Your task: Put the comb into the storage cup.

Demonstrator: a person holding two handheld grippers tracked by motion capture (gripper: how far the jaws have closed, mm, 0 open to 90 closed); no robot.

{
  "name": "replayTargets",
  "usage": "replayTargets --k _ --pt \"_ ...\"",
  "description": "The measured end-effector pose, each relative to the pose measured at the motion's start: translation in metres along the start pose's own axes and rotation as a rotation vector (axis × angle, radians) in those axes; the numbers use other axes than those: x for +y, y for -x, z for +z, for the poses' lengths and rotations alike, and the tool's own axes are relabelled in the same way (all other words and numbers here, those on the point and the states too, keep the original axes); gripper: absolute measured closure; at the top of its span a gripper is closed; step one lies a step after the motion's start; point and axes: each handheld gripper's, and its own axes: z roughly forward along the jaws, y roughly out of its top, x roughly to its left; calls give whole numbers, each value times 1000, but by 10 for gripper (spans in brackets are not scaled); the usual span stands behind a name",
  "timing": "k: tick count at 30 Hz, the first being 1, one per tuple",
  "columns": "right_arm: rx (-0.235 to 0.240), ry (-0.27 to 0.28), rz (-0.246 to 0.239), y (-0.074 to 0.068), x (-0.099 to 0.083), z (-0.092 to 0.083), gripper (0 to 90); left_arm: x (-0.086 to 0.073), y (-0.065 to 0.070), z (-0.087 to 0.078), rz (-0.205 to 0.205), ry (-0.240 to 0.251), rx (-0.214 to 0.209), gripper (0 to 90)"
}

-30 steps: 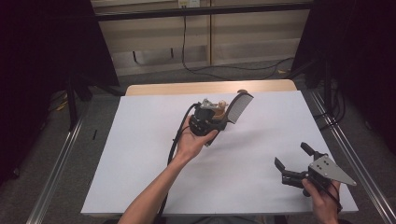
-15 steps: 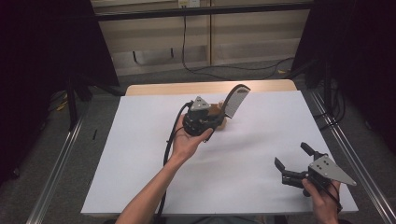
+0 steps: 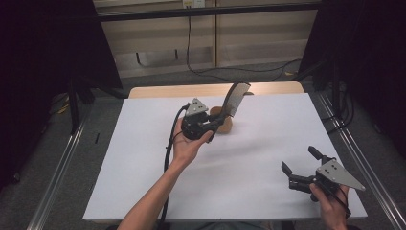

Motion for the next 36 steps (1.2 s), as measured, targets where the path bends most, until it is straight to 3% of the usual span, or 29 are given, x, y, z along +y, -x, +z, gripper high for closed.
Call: replayTargets --k 8,16,28,36 --pt "1 1 1 0 0 0 0 0 -5 -5 16 53 44 728" --pt "0 1 1 0 0 -1 0 2 -6 -4 27 140 33 728" --pt "-1 2 1 0 0 -1 0 5 -13 -2 11 183 74 728" --pt "1 4 3 0 0 -1 0 18 -16 -2 10 193 77 729"
